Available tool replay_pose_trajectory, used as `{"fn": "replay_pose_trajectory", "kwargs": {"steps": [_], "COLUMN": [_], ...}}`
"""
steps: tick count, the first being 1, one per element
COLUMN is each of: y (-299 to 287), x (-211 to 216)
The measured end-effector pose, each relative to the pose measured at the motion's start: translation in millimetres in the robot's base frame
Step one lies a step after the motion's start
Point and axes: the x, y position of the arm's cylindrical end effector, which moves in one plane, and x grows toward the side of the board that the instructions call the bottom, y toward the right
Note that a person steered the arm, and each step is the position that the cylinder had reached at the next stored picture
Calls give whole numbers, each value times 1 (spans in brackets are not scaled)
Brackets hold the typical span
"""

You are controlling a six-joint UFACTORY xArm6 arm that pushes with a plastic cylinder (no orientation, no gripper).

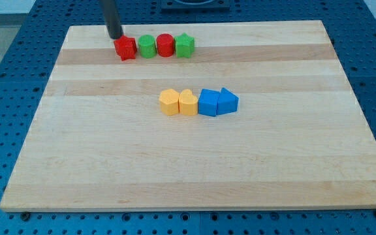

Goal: Move the red star to the bottom left of the green circle

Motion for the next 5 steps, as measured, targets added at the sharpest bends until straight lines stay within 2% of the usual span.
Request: {"fn": "replay_pose_trajectory", "kwargs": {"steps": [1,5], "y": [24,13], "x": [8,25]}}
